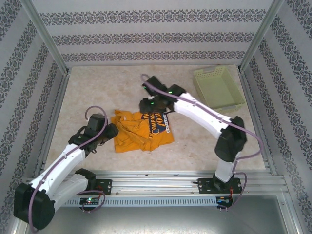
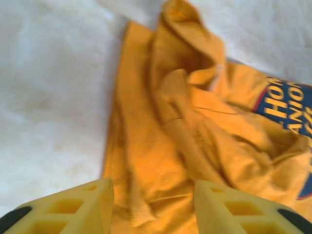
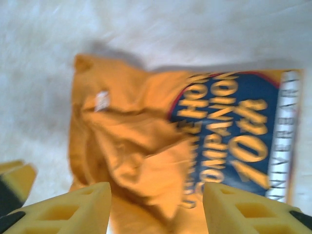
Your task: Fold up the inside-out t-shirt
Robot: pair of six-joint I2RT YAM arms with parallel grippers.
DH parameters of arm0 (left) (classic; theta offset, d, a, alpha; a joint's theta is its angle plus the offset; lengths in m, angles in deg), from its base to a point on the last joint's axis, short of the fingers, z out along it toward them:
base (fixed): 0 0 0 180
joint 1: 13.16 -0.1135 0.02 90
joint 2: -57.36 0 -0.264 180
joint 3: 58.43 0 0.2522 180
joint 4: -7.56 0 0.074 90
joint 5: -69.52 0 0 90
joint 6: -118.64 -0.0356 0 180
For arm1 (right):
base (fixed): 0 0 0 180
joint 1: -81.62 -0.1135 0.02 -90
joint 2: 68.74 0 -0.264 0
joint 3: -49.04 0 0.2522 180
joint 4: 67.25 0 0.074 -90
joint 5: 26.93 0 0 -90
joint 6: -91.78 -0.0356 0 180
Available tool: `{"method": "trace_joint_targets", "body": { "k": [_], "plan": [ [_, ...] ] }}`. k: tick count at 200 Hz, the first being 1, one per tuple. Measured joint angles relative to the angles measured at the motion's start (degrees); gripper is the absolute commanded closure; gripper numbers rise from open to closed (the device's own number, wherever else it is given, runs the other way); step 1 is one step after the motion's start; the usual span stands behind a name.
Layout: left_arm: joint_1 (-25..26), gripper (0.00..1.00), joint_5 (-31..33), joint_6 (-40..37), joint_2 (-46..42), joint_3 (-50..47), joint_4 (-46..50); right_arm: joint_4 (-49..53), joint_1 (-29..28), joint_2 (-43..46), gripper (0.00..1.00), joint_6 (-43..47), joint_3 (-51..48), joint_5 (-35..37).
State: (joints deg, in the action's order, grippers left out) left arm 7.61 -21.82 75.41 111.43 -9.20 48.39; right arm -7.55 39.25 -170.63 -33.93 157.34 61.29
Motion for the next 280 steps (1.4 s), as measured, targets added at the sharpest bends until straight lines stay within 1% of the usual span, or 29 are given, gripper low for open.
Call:
{"method": "trace_joint_targets", "body": {
  "k": [24,46,67,76,81,102,130,141,154,171,183,194,210,223,238,260,270,280],
  "plan": [
    [8.7,0.44,3.0,-0.2,8.1,7.6,0.2,-4.0,6.4,1.9,0.47,0.0,-8.9,1.6],
    [16.3,0.36,6.1,-0.3,18.3,15.1,0.1,-7.2,9.4,1.7,0.47,0.1,-15.5,0.2],
    [20.5,0.27,9.2,-0.4,26.6,20.7,0.2,-10.3,10.9,0.3,0.47,0.2,-16.7,-2.2],
    [21.4,0.27,10.1,-0.4,30.3,23.0,0.4,-12.0,11.0,-0.6,0.47,0.3,-16.5,-3.1],
    [21.6,0.28,10.6,-0.4,32.2,24.0,0.4,-12.9,11.0,-1.4,0.47,0.3,-16.3,-3.7],
    [21.5,0.39,12.0,-0.1,37.1,25.2,0.2,-15.5,11.0,-5.5,0.47,0.5,-14.2,-5.8],
    [20.9,0.59,12.5,0.9,37.5,21.4,-0.3,-16.6,11.0,-12.1,0.5,0.7,-11.0,-6.3],
    [20.4,0.64,12.7,1.7,36.3,18.0,-1.4,-16.6,11.0,-14.0,0.53,0.6,-10.7,-6.2],
    [19.9,0.68,12.8,2.6,33.7,13.0,-2.8,-16.2,11.0,-15.3,0.57,0.0,-10.8,-5.4],
    [19.0,0.72,12.6,3.7,28.6,5.6,-5.0,-16.3,11.0,-15.1,0.63,-0.8,-12.7,-3.8],
    [17.4,0.75,11.4,3.9,25.6,1.4,-6.8,-17.5,11.0,-14.0,0.66,-1.9,-15.6,-2.8],
    [15.0,0.75,9.7,3.8,24.5,-0.7,-8.7,-19.2,11.0,-11.6,0.69,-2.8,-19.3,-2.1],
    [11.7,0.77,7.3,2.6,25.0,-0.7,-11.4,-21.6,11.0,-6.9,0.7,-5.0,-26.4,-1.8],
    [9.2,0.78,4.9,0.8,27.6,1.3,-13.0,-23.3,10.3,-2.6,0.71,-7.1,-32.3,-1.4],
    [6.4,0.77,1.8,-1.5,32.9,5.7,-14.7,-25.0,9.0,1.7,0.72,-9.6,-37.8,-0.1],
    [3.6,0.73,-2.2,-5.2,42.1,16.1,-15.2,-26.3,3.8,7.7,0.72,-14.2,-44.7,2.0],
    [3.2,0.68,-3.7,-6.6,45.5,21.2,-15.0,-26.2,0.4,9.3,0.71,-16.0,-46.2,2.6],
    [3.2,0.61,-4.8,-7.8,46.9,24.8,-15.0,-25.6,-3.0,10.0,0.7,-17.4,-46.4,2.4]
  ]
}}
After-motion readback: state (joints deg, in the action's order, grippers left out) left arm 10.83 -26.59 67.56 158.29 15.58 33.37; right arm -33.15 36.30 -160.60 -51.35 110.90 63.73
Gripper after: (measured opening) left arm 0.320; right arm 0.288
